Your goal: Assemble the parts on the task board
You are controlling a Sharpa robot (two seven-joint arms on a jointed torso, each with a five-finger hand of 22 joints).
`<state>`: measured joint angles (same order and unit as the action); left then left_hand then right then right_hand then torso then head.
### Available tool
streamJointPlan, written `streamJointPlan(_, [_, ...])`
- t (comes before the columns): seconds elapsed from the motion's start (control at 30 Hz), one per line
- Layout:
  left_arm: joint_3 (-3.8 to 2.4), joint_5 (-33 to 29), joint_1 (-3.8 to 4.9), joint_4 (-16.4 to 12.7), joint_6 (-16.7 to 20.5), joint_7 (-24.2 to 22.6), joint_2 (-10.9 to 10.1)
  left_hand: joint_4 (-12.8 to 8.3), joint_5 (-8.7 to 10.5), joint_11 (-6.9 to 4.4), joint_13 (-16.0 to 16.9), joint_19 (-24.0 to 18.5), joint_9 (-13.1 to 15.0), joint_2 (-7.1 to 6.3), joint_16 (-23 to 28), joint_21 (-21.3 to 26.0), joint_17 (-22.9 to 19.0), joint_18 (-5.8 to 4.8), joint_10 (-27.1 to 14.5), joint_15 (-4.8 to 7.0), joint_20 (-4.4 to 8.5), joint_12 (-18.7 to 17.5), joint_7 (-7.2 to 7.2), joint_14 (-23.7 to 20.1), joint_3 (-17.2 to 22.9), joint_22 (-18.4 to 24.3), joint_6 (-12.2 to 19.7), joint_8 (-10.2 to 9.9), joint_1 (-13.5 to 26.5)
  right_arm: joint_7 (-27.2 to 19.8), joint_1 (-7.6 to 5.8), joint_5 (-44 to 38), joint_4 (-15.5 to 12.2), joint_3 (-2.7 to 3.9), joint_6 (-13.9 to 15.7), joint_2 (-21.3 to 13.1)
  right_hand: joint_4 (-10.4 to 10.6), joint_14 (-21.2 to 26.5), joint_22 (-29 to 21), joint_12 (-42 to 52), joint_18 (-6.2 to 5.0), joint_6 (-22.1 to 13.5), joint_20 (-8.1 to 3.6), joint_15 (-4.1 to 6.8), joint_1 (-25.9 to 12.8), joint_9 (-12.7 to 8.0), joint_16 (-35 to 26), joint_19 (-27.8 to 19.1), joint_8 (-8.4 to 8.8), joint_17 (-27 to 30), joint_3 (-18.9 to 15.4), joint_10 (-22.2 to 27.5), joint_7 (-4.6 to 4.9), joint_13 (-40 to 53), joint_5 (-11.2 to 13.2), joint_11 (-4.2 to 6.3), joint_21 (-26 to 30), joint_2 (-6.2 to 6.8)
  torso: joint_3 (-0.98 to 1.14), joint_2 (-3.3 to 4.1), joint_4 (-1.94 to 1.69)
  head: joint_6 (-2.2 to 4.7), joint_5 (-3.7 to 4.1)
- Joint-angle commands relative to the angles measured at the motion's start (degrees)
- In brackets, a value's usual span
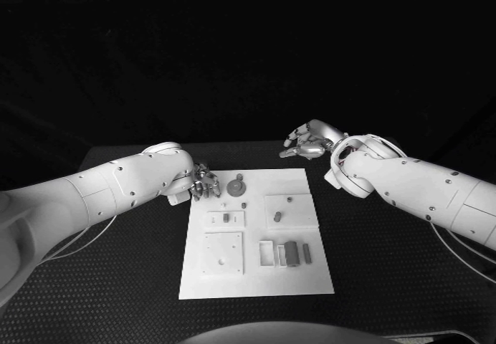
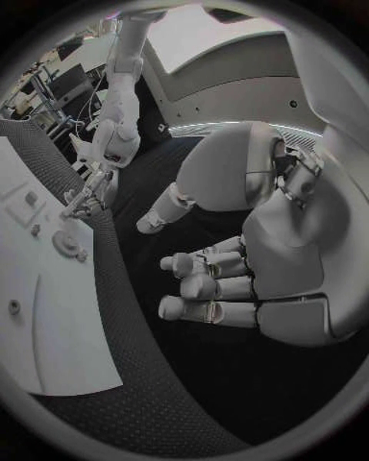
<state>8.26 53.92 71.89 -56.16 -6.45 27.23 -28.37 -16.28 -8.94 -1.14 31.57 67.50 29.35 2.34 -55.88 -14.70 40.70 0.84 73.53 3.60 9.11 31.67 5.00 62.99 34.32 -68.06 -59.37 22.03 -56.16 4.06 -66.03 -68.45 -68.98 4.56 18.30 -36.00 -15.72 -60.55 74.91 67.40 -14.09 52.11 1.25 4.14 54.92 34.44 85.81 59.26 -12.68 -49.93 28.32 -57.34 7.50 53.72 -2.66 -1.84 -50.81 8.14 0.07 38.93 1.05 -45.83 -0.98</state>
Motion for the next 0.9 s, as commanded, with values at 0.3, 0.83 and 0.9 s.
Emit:
streamJointPlan(0.3, [0.02,-6.0,0.21,-9.6,3.4,3.1,-6.0,-0.2,-3.51,-0.78,0.2,0.7,2.3,-0.13,-0.9,-0.2,-0.3,0.39,1.6,0.12,0.16,0.6,-0.88,0.9,0.0,-0.7,-1.8,0.7,1.1,-0.2,-0.01,0.0,0.1,0.03,-0.2,-0.5,-0.1,0.0,0.5,0.3,-0.91,0.1,0.03,0.36,-0.3,0.1,0.0,-0.3,-0.24,0.1,-0.3,0.3,0.48,-0.1,-0.1,0.27,0.4,-0.35,0.03,0.01,-0.10,-0.01,-0.14])
streamJointPlan(0.83, [2.22,-5.3,0.14,-17.2,6.7,4.4,-10.8,-0.3,-6.90,-1.25,0.6,1.6,2.8,-0.54,-1.8,-0.3,-0.3,0.44,2.7,0.51,0.52,1.2,-1.36,1.7,0.0,-1.8,-3.0,0.7,2.1,-0.1,-0.01,0.0,0.0,0.03,-0.3,-0.8,-0.1,0.0,0.5,0.3,-0.91,0.1,0.02,0.36,-0.3,0.1,0.1,-0.3,-0.24,0.1,-0.3,0.3,0.47,-0.1,-0.1,0.27,0.4,-0.31,-0.01,0.07,-0.03,-0.47,-0.56])
streamJointPlan(0.9, [2.60,-5.2,0.13,-17.6,7.0,4.6,-11.1,-0.3,-6.92,-1.26,0.6,1.6,2.8,-0.55,-1.8,-0.3,-0.3,0.43,2.7,0.51,0.53,1.2,-1.37,1.7,0.0,-1.8,-3.0,0.7,2.1,-0.1,-0.01,0.0,0.0,0.03,-0.3,-0.8,-0.1,0.0,0.5,0.3,-0.91,0.1,0.02,0.36,-0.3,0.1,0.1,-0.3,-0.24,0.1,-0.3,0.3,0.47,-0.1,-0.1,0.27,0.4,-0.31,0.01,0.05,-0.03,-0.53,-0.61])
